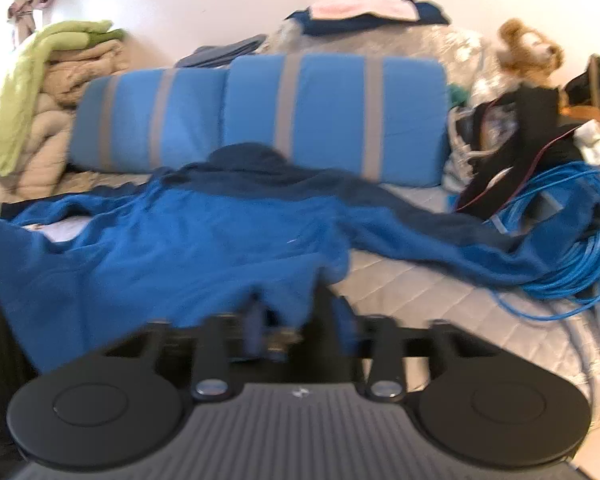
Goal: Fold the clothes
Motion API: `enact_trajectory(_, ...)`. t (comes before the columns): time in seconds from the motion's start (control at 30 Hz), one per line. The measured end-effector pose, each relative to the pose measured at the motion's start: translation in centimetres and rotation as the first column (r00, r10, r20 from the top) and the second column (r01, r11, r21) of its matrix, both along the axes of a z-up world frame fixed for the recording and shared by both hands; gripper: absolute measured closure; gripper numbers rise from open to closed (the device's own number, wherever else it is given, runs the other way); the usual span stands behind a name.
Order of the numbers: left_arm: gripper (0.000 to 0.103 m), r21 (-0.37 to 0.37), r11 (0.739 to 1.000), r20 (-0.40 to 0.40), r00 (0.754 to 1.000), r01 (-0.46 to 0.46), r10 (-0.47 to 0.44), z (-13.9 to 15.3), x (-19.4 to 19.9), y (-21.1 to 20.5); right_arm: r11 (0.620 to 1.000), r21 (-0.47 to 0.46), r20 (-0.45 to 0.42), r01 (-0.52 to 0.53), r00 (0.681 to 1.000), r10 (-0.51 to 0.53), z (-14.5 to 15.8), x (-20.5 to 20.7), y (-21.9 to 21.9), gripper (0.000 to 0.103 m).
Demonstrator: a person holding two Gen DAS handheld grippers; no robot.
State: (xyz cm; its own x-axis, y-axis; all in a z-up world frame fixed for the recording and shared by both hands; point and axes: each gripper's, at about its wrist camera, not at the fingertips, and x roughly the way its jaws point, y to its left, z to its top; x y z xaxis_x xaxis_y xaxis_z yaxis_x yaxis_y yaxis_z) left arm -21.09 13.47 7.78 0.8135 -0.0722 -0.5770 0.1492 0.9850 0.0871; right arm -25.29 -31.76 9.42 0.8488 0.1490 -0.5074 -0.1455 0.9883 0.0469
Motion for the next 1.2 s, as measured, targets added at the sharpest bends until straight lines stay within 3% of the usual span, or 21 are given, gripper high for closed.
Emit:
enact_trajectory(0.07, 0.081, 0.021, 1.000, 0.009, 1.000, -0.001, 0.001, 0.4, -0.4, 0.3, 1.000, 0.000, 0.001, -0.011, 1.000, 0.011, 0.4, -0.1, 0.1, 0.088)
enact_trajectory(0.17, 0.082, 0.056, 0.998, 0.033, 0.999, -0.022, 0.021, 1.0, -1.2, 1.0, 1.000, -0.009, 0.017, 0.005, 1.000, -0.005, 1.1, -0.3, -0.1, 0.088)
enact_trajectory(0.23, 0.084, 0.057, 0.997, 0.054, 0.997, -0.052, 0.049, 1.7, -1.9, 2.1, 0.999, -0.010, 0.040, 0.038, 0.998, -0.037, 1.9, -0.7, -0.9, 0.096)
enact_trajectory(0.43, 0.087, 0.071, 0.995, 0.102, 0.993, -0.065, 0.057, 3.8, -5.0, 3.6, 0.996, -0.022, 0.107, 0.091, 0.990, -0.088, 4.4, -1.8, -3.1, 0.098)
enact_trajectory(0.5, 0.095, 0.101, 0.992, 0.112, 0.992, -0.071, 0.059, 4.2, -5.9, 3.2, 0.995, -0.038, 0.118, 0.089, 0.989, -0.084, 5.0, -2.3, -3.0, 0.098)
enact_trajectory(0.63, 0.101, 0.167, 0.974, 0.109, 0.985, -0.152, 0.134, 3.2, -6.2, 4.3, 0.971, -0.119, 0.153, 0.209, 0.970, -0.190, 5.1, -2.8, -3.4, 0.103)
enact_trajectory(0.7, 0.101, 0.144, 0.966, 0.086, 0.975, -0.215, 0.204, 2.2, -5.6, 6.1, 0.962, -0.062, 0.105, 0.264, 0.961, -0.257, 4.7, -2.4, -5.8, 0.103)
enact_trajectory(0.83, 0.097, -0.004, 0.965, 0.019, 0.965, -0.261, 0.261, 0.7, -4.8, 8.4, 0.966, 0.012, 0.015, 0.258, 0.966, -0.258, 3.0, -1.9, -7.4, 0.102)
enact_trajectory(0.87, 0.090, -0.015, 0.966, 0.008, 0.966, -0.259, 0.259, 0.3, -4.6, 8.3, 0.970, 0.024, 0.002, 0.242, 0.970, -0.242, 2.7, -1.8, -7.4, 0.097)
enact_trajectory(0.9, 0.072, -0.020, 0.967, -0.004, 0.968, -0.253, 0.253, 0.0, -4.3, 8.2, 0.975, 0.034, -0.009, 0.221, 0.975, -0.221, 2.4, -1.8, -7.3, 0.089)
enact_trajectory(0.97, 0.047, -0.077, 0.971, 0.002, 0.974, -0.226, 0.227, -0.3, -4.5, 7.8, 0.982, 0.060, -0.024, 0.176, 0.984, -0.175, 1.9, -1.6, -7.0, 0.054)
enact_trajectory(1.0, 0.040, -0.127, 0.971, 0.022, 0.978, -0.205, 0.209, -0.3, -4.8, 7.8, 0.985, 0.067, -0.025, 0.161, 0.987, -0.159, 1.6, -1.6, -6.7, 0.037)
enact_trajectory(1.07, 0.034, -0.224, 0.962, 0.062, 0.982, -0.159, 0.177, -0.1, -5.2, 7.8, 0.989, 0.072, -0.023, 0.128, 0.992, -0.126, 1.2, -1.7, -6.3, 0.025)
enact_trajectory(1.2, 0.032, -0.352, 0.926, 0.115, 0.975, -0.139, 0.190, 0.1, -5.7, 8.5, 0.994, 0.071, -0.022, 0.088, 0.996, -0.087, 1.0, -2.0, -5.7, 0.017)
